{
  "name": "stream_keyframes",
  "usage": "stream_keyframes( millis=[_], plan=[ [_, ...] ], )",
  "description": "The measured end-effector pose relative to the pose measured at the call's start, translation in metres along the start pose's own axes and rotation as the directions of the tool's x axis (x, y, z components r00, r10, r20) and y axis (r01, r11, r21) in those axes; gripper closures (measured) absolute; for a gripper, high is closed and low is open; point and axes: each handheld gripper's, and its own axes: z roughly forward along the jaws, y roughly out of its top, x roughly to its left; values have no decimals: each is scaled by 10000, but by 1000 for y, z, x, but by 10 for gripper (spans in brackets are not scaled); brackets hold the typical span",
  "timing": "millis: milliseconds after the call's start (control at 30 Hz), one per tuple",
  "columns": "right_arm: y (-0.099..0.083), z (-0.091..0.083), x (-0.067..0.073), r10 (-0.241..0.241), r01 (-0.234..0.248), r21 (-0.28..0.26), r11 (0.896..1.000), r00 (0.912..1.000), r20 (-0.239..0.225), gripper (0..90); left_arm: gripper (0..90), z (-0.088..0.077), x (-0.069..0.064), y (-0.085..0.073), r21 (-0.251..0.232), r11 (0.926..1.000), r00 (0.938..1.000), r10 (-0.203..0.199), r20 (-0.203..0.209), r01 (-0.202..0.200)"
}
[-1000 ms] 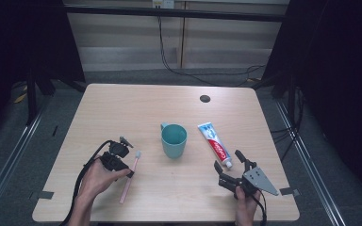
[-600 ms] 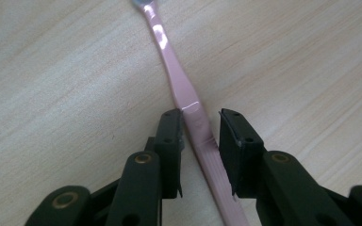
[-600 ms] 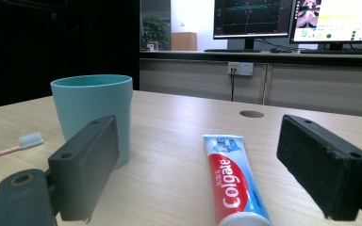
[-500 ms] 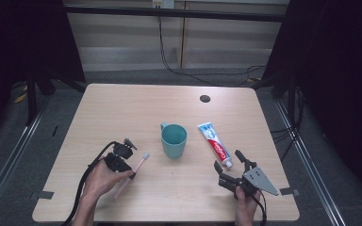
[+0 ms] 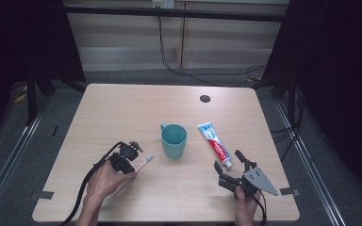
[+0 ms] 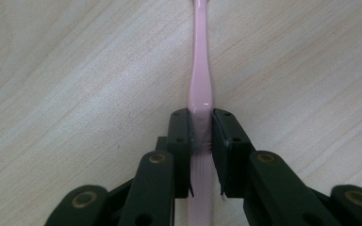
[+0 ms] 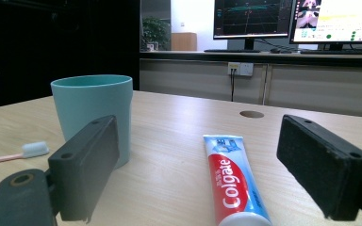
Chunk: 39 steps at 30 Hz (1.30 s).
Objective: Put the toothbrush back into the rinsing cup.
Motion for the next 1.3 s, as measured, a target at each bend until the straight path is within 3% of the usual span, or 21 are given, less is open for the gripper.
stream_keyframes(
  millis=[100,367,667,933,1167,1300],
  plan=[
    [0,0,0,-4,4,-1,10000,10000,-3,130,786,0,0,1,52,10000,10000,42,-7,-42],
    [0,0,0,-1,1,-4,10000,10000,-1,130,788,-1,12,-5,-170,9979,9958,-610,689,623],
    [0,0,0,4,-4,1,10000,10000,5,130,788,-2,20,-11,-339,9941,9897,-994,1033,1034],
    [0,0,0,5,-5,0,10000,10000,7,130,788,-6,26,-18,-938,9842,9809,-1366,1381,1503],
    [0,0,0,3,-3,0,10000,10000,5,130,788,-11,29,-21,-1351,9788,9770,-1304,1688,1539],
    [0,0,0,2,-2,-2,10000,10000,4,130,788,-14,32,-23,-1650,9718,9769,-1426,1592,1688]
  ],
)
